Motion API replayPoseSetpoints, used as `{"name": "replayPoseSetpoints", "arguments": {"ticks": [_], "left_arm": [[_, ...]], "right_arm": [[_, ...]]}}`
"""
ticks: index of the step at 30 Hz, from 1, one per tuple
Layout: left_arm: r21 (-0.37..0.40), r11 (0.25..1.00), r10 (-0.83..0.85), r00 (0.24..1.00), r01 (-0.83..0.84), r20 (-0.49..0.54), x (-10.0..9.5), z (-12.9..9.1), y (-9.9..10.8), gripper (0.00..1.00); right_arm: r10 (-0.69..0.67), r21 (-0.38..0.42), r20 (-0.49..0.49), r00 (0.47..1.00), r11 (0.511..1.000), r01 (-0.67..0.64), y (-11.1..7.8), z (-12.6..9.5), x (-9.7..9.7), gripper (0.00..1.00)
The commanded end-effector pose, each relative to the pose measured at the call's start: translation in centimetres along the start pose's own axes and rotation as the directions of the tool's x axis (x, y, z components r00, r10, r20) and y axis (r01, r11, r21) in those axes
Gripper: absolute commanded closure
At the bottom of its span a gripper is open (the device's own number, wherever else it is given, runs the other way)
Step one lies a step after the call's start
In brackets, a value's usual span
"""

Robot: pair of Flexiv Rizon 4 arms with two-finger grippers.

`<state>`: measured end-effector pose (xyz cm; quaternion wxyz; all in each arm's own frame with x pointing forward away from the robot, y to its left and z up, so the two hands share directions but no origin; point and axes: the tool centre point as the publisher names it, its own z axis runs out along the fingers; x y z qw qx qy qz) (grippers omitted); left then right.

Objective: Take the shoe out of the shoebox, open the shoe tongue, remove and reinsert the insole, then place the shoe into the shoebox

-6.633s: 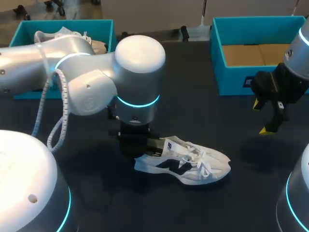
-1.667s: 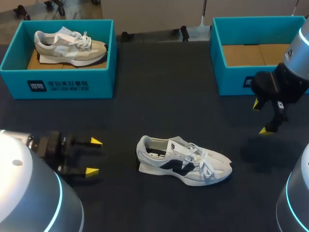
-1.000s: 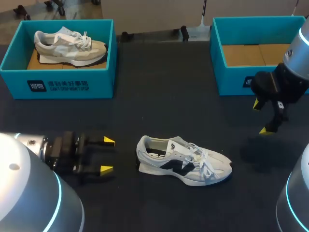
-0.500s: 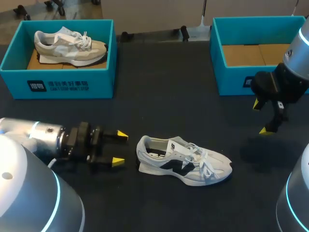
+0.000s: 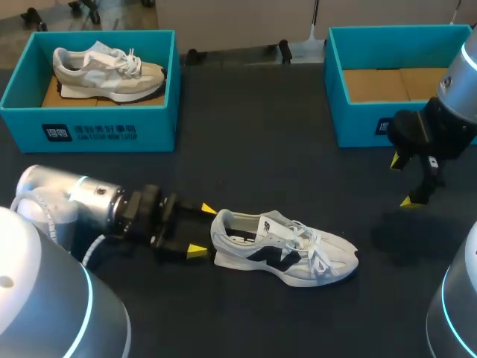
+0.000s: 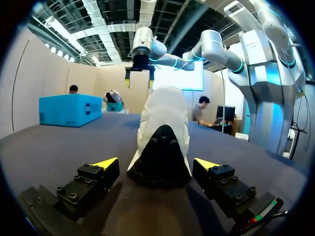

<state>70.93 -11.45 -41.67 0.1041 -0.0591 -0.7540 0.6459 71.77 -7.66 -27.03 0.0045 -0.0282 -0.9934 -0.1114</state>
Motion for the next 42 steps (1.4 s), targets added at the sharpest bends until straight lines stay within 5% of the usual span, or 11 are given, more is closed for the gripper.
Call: {"name": "replayPoseSetpoints", "arguments": {"ticks": [1,42], "left_arm": [[-0.003,1.000,0.001,1.000,-0.001,-0.024,-0.4,1.3,0.1,0.00],[-0.013,1.000,0.013,0.993,-0.015,-0.115,1.0,7.2,-0.4,0.00]], "right_arm": [[0.001,0.001,0.001,1.000,1.000,-0.001,0.0,0.0,0.1,0.00],[0.001,0.001,0.001,1.000,1.000,-0.001,0.0,0.0,0.1,0.00]]}}
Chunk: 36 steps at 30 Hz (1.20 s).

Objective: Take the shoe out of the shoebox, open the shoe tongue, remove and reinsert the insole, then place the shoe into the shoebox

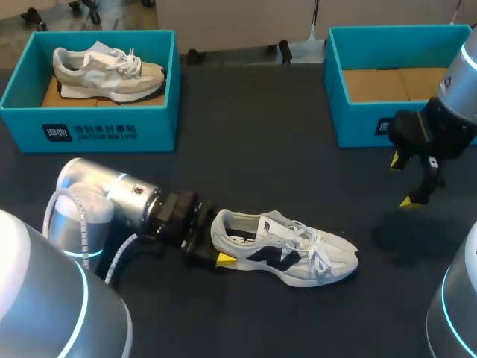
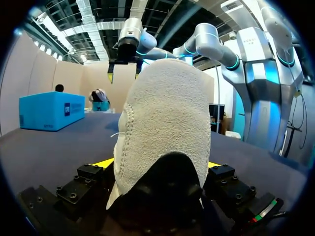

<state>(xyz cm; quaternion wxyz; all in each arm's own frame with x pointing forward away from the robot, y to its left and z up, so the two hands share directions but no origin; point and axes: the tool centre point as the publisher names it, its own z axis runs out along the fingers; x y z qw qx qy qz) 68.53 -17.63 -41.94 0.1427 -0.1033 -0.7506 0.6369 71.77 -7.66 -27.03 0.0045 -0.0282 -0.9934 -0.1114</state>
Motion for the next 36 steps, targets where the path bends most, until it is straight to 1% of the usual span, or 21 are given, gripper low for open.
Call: {"name": "replayPoseSetpoints", "arguments": {"ticks": [1,6,10,11,12,21,25,36], "left_arm": [[0.001,1.000,-0.002,1.000,0.002,0.003,0.0,0.7,0.2,0.00],[0.005,1.000,-0.006,1.000,0.006,0.000,0.2,1.1,0.3,0.00],[0.012,1.000,-0.009,1.000,0.008,0.020,0.0,1.1,0.3,0.00],[0.012,1.000,-0.008,1.000,0.008,0.022,0.0,1.1,0.3,0.48],[0.017,1.000,-0.004,0.999,0.004,0.034,0.0,1.1,0.3,1.00],[0.057,0.998,-0.016,0.993,0.009,0.118,-0.4,0.3,0.1,1.00],[0.063,0.998,-0.027,0.984,0.017,0.175,-0.7,-0.3,-0.1,1.00],[0.061,0.998,-0.031,0.977,0.019,0.211,-1.3,-0.7,0.2,1.00]], "right_arm": [[0.000,0.001,0.001,1.000,1.000,0.000,0.0,0.0,0.1,0.00],[0.000,0.001,0.001,1.000,1.000,0.000,0.0,0.0,0.1,0.00],[0.000,0.001,0.001,1.000,1.000,0.000,0.0,0.0,0.1,0.00],[0.000,0.001,0.001,1.000,1.000,0.000,0.0,0.0,0.1,0.00],[0.000,0.001,0.001,1.000,1.000,0.000,0.0,0.0,0.1,0.00],[0.000,0.001,0.001,1.000,1.000,0.000,0.0,0.0,0.1,0.00],[0.000,0.001,0.001,1.000,1.000,0.000,0.0,0.0,0.1,0.00],[0.000,0.001,0.001,1.000,1.000,0.000,0.0,0.0,0.1,0.00]]}}
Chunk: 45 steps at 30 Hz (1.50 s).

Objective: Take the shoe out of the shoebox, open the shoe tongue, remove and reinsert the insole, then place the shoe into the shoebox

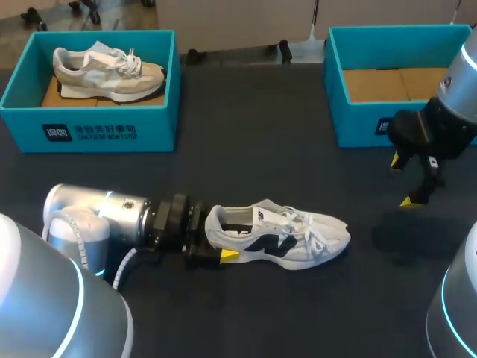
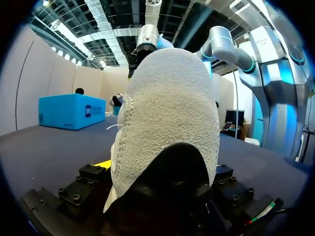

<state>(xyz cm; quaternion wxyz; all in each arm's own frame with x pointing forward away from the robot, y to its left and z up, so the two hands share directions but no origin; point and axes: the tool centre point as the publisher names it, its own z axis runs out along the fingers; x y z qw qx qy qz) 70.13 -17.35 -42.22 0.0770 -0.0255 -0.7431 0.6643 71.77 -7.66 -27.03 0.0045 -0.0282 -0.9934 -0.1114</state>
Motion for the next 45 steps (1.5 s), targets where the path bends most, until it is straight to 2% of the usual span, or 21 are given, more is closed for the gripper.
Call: {"name": "replayPoseSetpoints", "arguments": {"ticks": [1,21,23,24,25,27,28,30,31,32,34,45], "left_arm": [[0.000,1.000,-0.001,1.000,0.001,0.013,0.1,0.1,0.0,1.00],[0.002,1.000,-0.004,1.000,0.004,0.010,-0.1,0.1,0.1,1.00],[0.002,1.000,-0.004,1.000,0.004,0.010,-0.1,0.1,0.1,1.00],[0.002,1.000,-0.004,1.000,0.004,0.010,-0.1,0.1,0.1,1.00],[0.002,1.000,-0.004,1.000,0.004,0.010,-0.1,0.1,0.1,1.00],[0.002,1.000,-0.004,1.000,0.004,0.010,-0.1,0.1,0.1,1.00],[0.002,1.000,-0.004,1.000,0.004,0.010,-0.1,0.1,0.1,1.00],[0.002,1.000,-0.004,1.000,0.004,0.010,-0.1,0.1,0.1,1.00],[0.002,1.000,-0.004,1.000,0.004,0.010,-0.1,0.1,0.1,1.00],[0.002,1.000,-0.004,1.000,0.004,0.010,-0.1,0.1,0.1,1.00],[0.002,1.000,-0.004,1.000,0.004,0.010,-0.1,0.1,0.1,1.00],[0.002,1.000,-0.004,1.000,0.004,0.010,-0.1,0.1,0.1,1.00]], "right_arm": [[0.000,0.001,0.001,1.000,1.000,0.000,0.0,0.0,0.1,0.00],[0.000,0.001,0.001,1.000,1.000,0.000,0.0,0.0,0.1,0.00],[0.157,0.018,0.062,0.986,0.987,-0.159,0.9,-1.0,-0.3,0.00],[0.251,0.081,0.109,0.962,0.962,-0.260,1.5,-1.2,-0.3,0.00],[0.325,0.106,0.140,0.935,0.934,-0.340,2.2,-1.3,-0.1,0.00],[0.452,0.076,0.177,0.874,0.879,-0.470,3.5,-1.6,0.3,0.00],[0.485,0.086,0.206,0.850,0.856,-0.509,4.2,-1.5,0.5,0.00],[0.577,0.025,0.211,0.789,0.804,-0.594,5.6,-1.4,1.0,0.00],[0.612,0.033,0.226,0.758,0.773,-0.634,6.4,-1.3,1.3,0.00],[0.617,0.055,0.256,0.744,0.760,-0.648,7.5,-1.4,1.6,0.00],[0.604,0.030,0.263,0.752,0.774,-0.632,9.6,-1.6,2.3,0.00],[0.604,0.030,0.263,0.752,0.774,-0.632,9.6,-1.6,2.3,0.00]]}}
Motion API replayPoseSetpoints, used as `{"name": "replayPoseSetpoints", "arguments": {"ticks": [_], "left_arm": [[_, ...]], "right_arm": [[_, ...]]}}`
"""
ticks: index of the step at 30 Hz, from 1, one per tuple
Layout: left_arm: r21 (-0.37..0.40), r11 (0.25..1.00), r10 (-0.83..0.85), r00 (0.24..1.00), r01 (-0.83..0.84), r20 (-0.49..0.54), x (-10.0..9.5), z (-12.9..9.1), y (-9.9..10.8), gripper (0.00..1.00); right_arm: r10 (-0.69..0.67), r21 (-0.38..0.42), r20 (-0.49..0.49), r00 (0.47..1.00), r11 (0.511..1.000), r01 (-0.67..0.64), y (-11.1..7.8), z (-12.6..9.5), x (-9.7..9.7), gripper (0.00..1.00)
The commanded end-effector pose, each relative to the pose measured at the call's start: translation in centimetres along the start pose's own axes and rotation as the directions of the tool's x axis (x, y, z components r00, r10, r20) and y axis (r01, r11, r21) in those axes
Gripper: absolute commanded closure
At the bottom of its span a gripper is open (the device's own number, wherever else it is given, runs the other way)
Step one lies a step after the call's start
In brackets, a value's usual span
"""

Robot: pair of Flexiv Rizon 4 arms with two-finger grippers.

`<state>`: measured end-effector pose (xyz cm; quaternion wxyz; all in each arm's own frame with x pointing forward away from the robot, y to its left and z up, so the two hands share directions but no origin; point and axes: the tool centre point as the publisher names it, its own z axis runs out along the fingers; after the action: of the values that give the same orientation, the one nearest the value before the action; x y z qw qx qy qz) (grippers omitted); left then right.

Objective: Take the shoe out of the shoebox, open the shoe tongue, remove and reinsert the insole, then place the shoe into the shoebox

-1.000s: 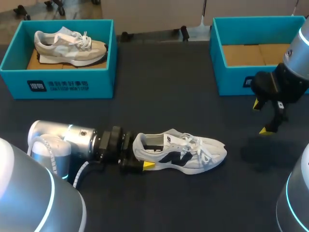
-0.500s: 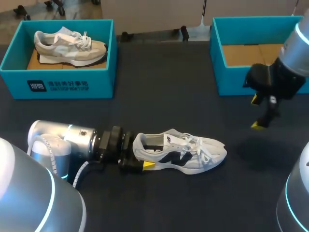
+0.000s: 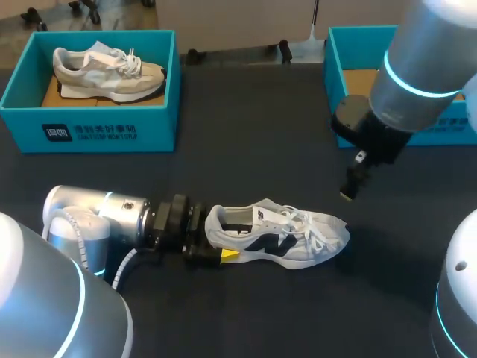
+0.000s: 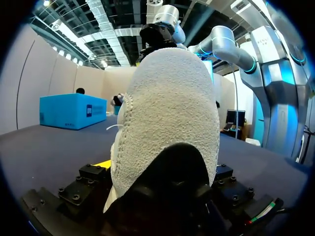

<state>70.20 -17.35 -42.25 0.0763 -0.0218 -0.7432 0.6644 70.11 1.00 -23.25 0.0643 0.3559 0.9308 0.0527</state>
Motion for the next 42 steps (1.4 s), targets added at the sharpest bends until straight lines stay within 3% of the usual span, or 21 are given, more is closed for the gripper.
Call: {"name": "replayPoseSetpoints", "arguments": {"ticks": [1,3,5,7,12,16,19,23,33,42], "left_arm": [[0.001,1.000,0.000,1.000,0.000,0.004,-0.1,0.1,0.1,1.00],[0.001,1.000,0.000,1.000,0.000,0.004,-0.1,0.1,0.1,1.00],[0.001,1.000,0.000,1.000,0.000,0.004,-0.1,0.1,0.1,1.00],[0.001,1.000,0.000,1.000,0.000,0.004,-0.1,0.1,0.1,1.00],[0.001,1.000,0.000,1.000,0.000,0.004,-0.1,0.1,0.1,1.00],[0.001,1.000,0.000,1.000,0.000,0.004,-0.1,0.1,0.1,1.00],[0.001,1.000,0.000,1.000,0.000,0.004,-0.1,0.1,0.1,1.00],[0.001,1.000,0.000,1.000,0.000,0.004,-0.1,0.1,0.1,1.00],[0.001,1.000,0.000,1.000,0.000,0.004,-0.1,0.1,0.1,1.00],[0.001,1.000,0.000,1.000,0.000,0.004,-0.1,0.1,0.1,1.00]], "right_arm": [[0.023,0.014,0.034,0.999,1.000,-0.024,0.3,0.0,0.4,0.00],[0.134,0.072,0.101,0.986,0.987,-0.141,1.3,0.2,1.2,0.00],[0.208,0.048,0.100,0.973,0.976,-0.213,2.1,0.3,2.3,0.00],[0.278,0.084,0.159,0.947,0.952,-0.293,2.7,0.3,3.3,0.00],[0.372,0.134,0.193,0.908,0.907,-0.399,4.9,0.5,6.1,0.00],[0.443,0.204,0.259,0.858,0.843,-0.497,6.2,0.8,8.0,0.00],[0.433,0.196,0.271,0.860,0.850,-0.490,7.7,0.8,9.9,0.00],[0.407,0.203,0.247,0.879,0.866,-0.458,8.3,1.8,11.6,0.00],[0.407,0.203,0.247,0.879,0.866,-0.458,8.3,1.8,11.6,0.00],[0.489,0.192,0.380,0.785,0.789,-0.584,9.4,3.9,12.2,0.00]]}}
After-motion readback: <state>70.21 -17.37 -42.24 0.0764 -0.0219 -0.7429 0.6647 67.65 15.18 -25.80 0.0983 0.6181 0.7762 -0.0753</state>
